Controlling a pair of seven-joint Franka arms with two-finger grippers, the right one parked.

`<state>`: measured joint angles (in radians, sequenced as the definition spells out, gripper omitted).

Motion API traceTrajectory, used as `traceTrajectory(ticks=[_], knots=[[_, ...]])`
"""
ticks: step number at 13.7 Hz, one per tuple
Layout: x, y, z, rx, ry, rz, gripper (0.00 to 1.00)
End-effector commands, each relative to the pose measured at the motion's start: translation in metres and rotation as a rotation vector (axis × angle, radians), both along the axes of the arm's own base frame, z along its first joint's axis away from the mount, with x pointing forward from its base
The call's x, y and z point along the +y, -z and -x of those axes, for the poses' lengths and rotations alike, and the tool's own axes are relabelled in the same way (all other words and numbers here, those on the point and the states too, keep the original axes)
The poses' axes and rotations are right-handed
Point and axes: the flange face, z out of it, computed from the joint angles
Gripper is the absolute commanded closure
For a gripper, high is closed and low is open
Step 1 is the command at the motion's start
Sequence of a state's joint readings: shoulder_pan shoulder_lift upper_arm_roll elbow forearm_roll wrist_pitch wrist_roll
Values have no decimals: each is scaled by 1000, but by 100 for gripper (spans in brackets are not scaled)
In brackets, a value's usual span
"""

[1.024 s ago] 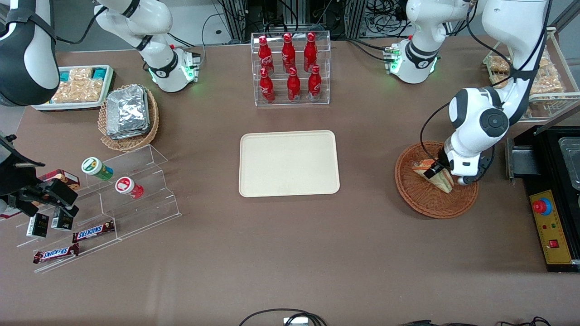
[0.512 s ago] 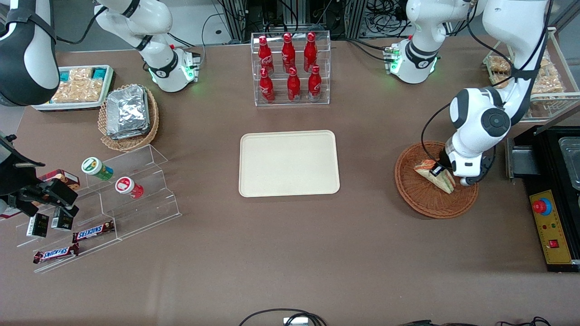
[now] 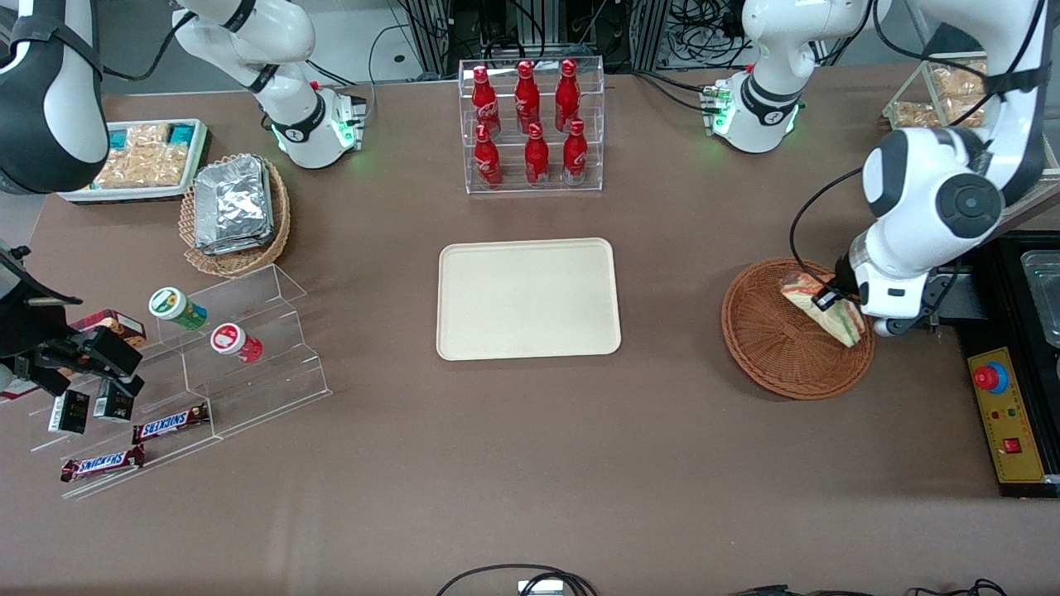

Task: Place sandwich from basket to tray
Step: 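Close the left gripper on the wrapped sandwich, then lift the sandwich with the left gripper and carry it over the cream tray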

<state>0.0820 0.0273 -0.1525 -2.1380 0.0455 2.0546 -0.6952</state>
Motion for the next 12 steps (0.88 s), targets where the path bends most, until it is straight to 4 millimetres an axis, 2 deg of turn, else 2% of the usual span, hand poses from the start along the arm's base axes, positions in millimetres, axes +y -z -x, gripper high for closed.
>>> traceTrajectory(ticks=[1, 3, 7, 9, 12], knots=[[-18, -45, -13, 26, 86, -5, 97], [-31, -70, -20, 12, 111, 10, 94], [-67, -90, -19, 15, 238, 19, 91], [-98, -94, -14, 18, 332, 25, 91], [-158, -96, -4, 13, 475, 35, 92]])
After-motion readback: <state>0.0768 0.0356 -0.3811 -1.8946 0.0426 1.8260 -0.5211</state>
